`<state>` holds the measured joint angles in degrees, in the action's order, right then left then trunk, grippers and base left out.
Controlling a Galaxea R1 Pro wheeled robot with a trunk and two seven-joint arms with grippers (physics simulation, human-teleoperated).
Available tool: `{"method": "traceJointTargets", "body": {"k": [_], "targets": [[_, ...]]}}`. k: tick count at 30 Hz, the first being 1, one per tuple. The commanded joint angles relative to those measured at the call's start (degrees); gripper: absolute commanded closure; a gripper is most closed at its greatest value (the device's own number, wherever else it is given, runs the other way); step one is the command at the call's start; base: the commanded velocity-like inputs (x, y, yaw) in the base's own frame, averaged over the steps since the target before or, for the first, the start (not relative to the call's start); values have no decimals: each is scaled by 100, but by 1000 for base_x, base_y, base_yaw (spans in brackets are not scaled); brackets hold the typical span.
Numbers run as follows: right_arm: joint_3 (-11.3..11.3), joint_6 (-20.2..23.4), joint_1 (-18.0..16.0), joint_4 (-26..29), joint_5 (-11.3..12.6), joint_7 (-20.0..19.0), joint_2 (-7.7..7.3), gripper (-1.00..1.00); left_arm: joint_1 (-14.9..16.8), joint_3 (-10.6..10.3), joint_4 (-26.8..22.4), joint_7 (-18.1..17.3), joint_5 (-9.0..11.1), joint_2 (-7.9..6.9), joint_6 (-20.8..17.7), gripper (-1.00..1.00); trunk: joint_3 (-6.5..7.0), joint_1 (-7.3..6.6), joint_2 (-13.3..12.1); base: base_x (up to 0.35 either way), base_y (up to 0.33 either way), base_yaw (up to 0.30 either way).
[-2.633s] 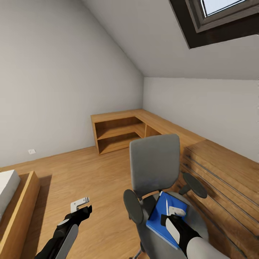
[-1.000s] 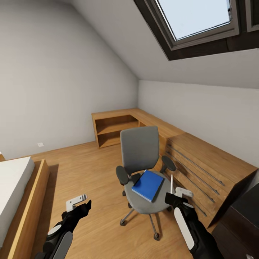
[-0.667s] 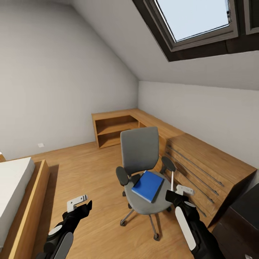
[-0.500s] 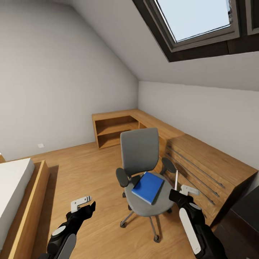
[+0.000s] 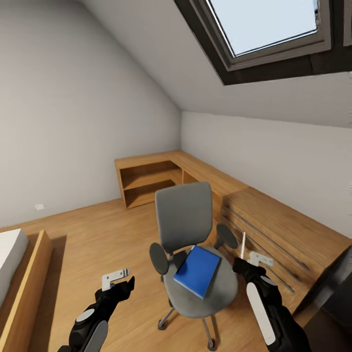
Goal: In the bedroom, organize the workspace by keeping the computer under the desk, ensuring the monitor is on the desk, placing the keyboard on the desk next to the monitor, placing the mouse on the desk next to the keyboard, moving the folder from the swivel chair onto the desk next to the mouse, stacking the notebook on top of the folder with the pen on top of the notebook, and positioning the swivel chair next to the desk.
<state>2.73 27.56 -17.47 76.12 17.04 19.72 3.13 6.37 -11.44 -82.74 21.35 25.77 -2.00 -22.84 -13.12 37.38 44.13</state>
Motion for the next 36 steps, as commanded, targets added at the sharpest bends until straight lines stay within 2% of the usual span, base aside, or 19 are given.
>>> {"method": "traceJointTargets", "body": {"k": [1, 10, 25, 36], "targets": [[23, 13, -5, 7, 67, 41, 5, 100, 4, -21, -4, 58, 60, -8, -10, -100, 10, -18, -35, 320, 0, -240], [131, 13, -4, 8, 71, 41, 10, 100, 4, -40, 27, 54, 60, -11, -10, -100, 172, -216, -396, 239, 0, -257], [433, 17, -4, 8, 71, 41, 12, 100, 4, -47, 30, 53, 60, -6, -9, -100, 441, -545, -998, 28, 0, -265], [695, 22, -4, 8, 78, 41, 12, 100, 4, -46, 42, 53, 65, -17, -9, -100, 441, -545, -998, 1, 0, -267]]}}
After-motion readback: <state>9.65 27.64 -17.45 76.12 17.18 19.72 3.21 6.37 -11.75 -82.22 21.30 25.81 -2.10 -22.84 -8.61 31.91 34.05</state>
